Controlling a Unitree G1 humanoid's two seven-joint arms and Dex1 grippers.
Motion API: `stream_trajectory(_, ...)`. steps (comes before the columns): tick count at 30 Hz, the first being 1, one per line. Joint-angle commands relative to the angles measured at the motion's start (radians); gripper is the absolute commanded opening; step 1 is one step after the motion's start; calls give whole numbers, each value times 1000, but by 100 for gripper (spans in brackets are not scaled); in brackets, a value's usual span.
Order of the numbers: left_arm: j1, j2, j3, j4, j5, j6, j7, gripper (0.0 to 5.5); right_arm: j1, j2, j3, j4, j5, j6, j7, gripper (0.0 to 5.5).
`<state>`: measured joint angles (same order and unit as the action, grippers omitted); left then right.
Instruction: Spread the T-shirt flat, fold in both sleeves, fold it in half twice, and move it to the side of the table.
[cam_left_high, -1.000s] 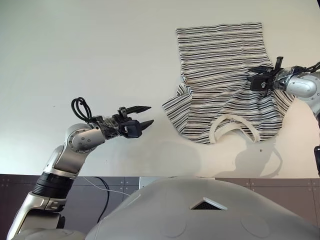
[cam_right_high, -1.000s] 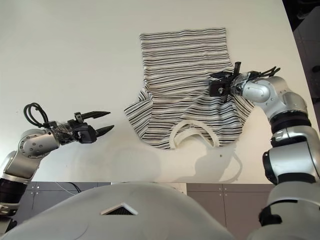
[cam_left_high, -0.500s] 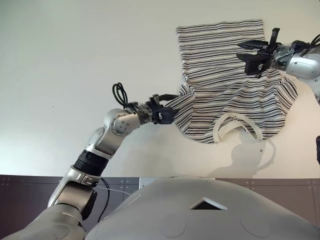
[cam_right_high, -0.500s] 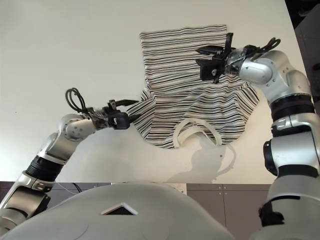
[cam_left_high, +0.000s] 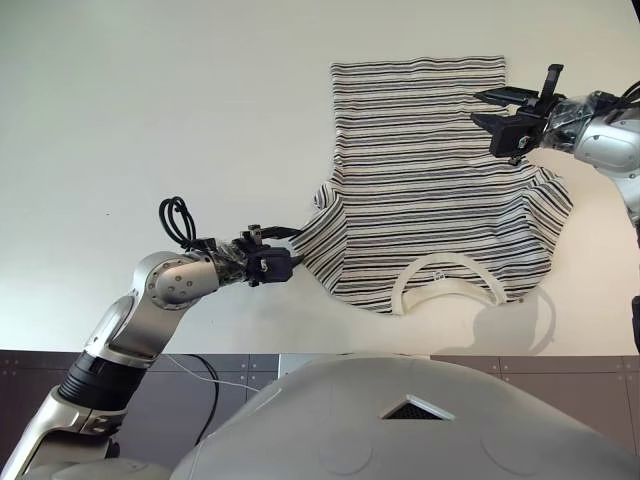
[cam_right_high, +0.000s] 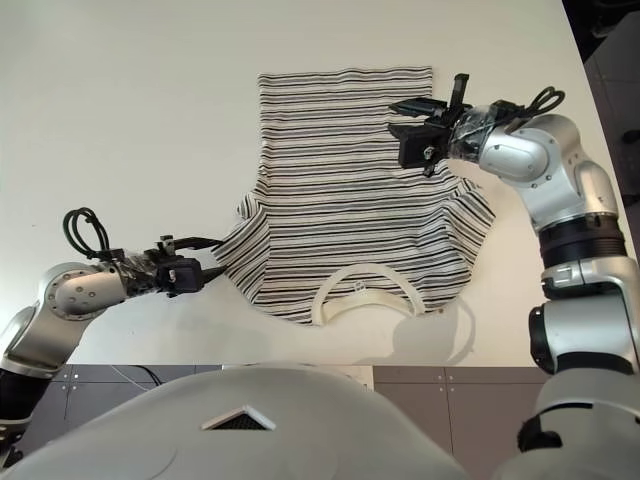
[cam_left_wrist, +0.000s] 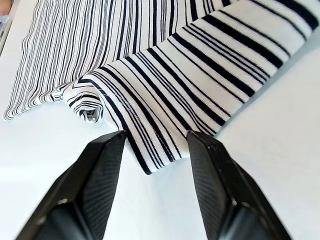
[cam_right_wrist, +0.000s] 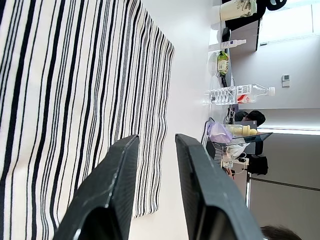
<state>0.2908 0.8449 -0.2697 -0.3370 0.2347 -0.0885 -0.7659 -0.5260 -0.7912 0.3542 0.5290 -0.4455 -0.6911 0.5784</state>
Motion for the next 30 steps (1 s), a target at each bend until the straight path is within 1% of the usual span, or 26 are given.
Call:
stream_trajectory(1,134,91,-3,67,62,119,-52,229,32,8,-8,-20,6,26,7,133)
stream_trajectory(3,171,143,34,89,44,108,-72,229,37,-2,-16,-18,8,29,7,133)
stream_trajectory(5,180,171,99,87,-37,120,-100,229,56,-29,-35,-33,21,28,13,133)
stream_trajectory(7,175,182,171,21,-193,172,-156,229,106,-63,-60,-78,53,28,33,133)
stream_trajectory(9,151,188,244,-111,-412,257,-235,229,230,-115,-106,-191,130,56,71,133)
stream_trajectory(11,85,169,299,-210,-563,338,-256,229,384,-176,-169,-341,256,128,136,133)
stream_trajectory(12,38,149,325,-246,-626,381,-236,229,458,-211,-202,-411,330,170,178,133)
stream_trajectory(14,-118,48,347,-272,-731,473,-117,229,620,-291,-290,-521,447,227,252,133)
stream_trajectory(15,-175,2,344,-274,-749,502,-61,229,672,-315,-324,-545,479,243,277,133)
stream_trajectory(17,-228,-67,284,-270,-683,509,26,229,717,-333,-362,-552,519,259,318,133)
stream_trajectory(18,-243,-84,217,-246,-595,478,53,229,731,-333,-371,-550,528,264,331,133)
stream_trajectory(21,-281,-133,5,-91,-305,346,128,229,719,-314,-345,-509,483,247,350,133)
stream_trajectory(24,-355,-203,-148,109,-90,203,184,229,680,-286,-285,-442,368,211,329,133)
stream_trajectory(26,-435,-278,-201,240,-27,135,203,229,653,-271,-246,-373,270,179,293,133)
stream_trajectory(28,-527,-352,-228,394,18,73,233,229,646,-260,-215,-320,195,156,264,133)
stream_trajectory(30,-601,-400,-243,552,62,10,264,229,652,-275,-198,-273,138,125,238,133)
